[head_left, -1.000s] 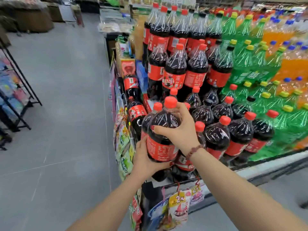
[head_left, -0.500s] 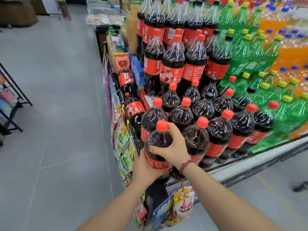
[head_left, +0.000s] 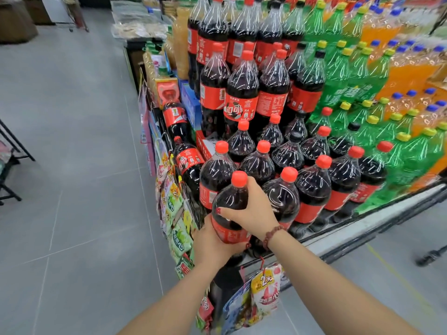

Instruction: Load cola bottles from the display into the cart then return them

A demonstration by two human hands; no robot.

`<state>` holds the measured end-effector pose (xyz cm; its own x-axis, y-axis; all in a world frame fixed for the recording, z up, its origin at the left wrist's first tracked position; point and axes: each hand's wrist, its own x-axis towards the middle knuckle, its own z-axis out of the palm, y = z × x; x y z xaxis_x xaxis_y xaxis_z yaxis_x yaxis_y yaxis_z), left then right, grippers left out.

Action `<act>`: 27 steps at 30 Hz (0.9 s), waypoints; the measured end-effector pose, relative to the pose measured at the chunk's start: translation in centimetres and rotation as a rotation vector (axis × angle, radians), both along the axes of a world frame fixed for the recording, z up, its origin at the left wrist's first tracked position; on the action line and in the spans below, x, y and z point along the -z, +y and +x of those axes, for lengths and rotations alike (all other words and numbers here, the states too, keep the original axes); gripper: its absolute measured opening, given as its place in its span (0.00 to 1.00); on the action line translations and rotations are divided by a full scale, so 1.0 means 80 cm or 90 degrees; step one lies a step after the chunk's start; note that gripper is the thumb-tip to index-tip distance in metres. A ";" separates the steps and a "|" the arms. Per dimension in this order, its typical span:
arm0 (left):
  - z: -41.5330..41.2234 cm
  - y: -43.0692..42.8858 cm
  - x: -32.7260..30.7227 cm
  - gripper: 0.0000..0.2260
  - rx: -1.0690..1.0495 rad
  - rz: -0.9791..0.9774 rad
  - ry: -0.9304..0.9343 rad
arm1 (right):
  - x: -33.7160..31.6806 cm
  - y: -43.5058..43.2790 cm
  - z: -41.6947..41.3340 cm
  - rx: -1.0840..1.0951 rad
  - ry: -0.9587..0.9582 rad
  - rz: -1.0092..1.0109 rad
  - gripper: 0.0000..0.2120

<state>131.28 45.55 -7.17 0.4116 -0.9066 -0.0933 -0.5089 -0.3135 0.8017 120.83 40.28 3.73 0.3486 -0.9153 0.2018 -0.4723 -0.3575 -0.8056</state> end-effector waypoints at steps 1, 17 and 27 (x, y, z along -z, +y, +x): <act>-0.002 0.000 -0.002 0.45 0.001 0.001 0.001 | -0.002 0.000 0.000 0.010 -0.011 0.010 0.26; 0.004 0.015 -0.036 0.33 0.057 -0.008 0.143 | -0.002 0.008 -0.019 -0.035 -0.071 0.057 0.23; 0.027 0.055 -0.095 0.32 -0.030 -0.166 0.182 | -0.050 0.051 -0.025 -0.094 -0.276 -0.095 0.28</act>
